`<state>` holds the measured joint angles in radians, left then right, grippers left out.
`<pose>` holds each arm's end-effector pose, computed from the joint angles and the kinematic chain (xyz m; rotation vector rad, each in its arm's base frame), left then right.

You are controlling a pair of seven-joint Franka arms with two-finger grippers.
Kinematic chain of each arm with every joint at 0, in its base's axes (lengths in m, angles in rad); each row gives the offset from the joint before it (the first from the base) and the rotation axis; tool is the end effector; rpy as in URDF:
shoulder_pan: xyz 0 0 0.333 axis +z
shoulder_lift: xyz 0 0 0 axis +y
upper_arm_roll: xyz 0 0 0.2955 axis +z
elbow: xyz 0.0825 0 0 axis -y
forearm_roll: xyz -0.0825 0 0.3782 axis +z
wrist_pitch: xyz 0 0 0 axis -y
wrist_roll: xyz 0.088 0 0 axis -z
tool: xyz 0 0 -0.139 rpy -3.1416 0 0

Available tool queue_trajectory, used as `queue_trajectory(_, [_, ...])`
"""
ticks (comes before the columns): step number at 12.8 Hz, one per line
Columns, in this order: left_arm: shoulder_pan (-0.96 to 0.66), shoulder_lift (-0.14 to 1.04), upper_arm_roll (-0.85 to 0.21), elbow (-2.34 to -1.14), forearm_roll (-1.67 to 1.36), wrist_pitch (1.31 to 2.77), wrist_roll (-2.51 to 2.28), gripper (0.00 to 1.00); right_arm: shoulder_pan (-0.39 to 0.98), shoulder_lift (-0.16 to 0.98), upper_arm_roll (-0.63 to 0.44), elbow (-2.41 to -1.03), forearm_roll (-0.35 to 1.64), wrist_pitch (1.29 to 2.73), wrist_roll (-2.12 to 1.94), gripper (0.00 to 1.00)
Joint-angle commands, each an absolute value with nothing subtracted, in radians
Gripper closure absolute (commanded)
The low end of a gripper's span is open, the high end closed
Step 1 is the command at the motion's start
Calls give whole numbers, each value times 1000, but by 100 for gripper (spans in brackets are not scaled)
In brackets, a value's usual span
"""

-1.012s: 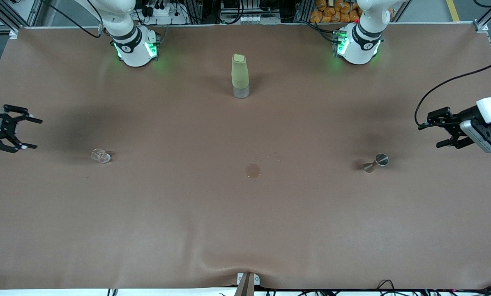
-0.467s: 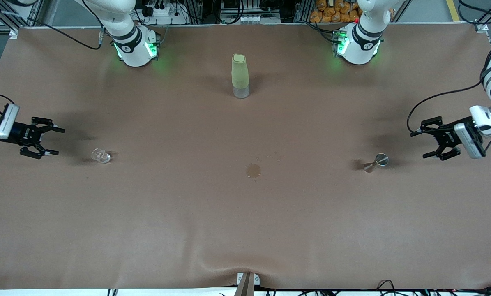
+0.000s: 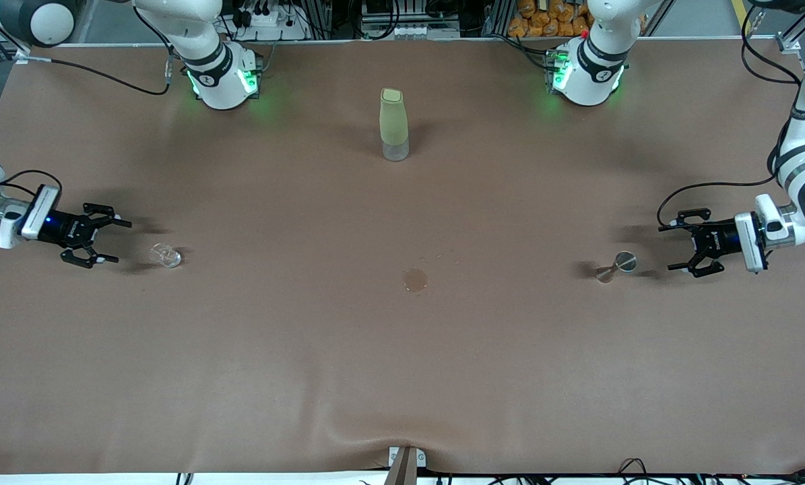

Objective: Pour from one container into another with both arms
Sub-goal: 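Reach the right gripper to the glass cup while the left gripper reaches the jigger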

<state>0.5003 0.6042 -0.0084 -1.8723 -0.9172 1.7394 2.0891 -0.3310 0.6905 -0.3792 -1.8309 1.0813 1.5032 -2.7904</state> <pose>0.5251 0.1712 0.1506 1.8704 -1.1059 0.6985 0.4825 -0.2469 0.1389 -1.5956 -1.5501 -1.1157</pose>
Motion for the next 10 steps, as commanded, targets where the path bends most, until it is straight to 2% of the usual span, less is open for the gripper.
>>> queue_trajectory(1, [503, 643, -21, -1836, -965, 1701, 2181, 0, -363, 767, -391, -1821, 1167, 1453, -3039, 0])
queue_trajectory(5, [506, 696, -37, -1812, -989, 1675, 2353, 0, -387, 856, -391, -1818, 1273, 1395, -3134, 0])
queue_trajectory(10, [506, 779, -38, -1772, -1067, 1666, 2540, 6, -388, 919, -391, -1810, 1331, 1384, -3180, 0])
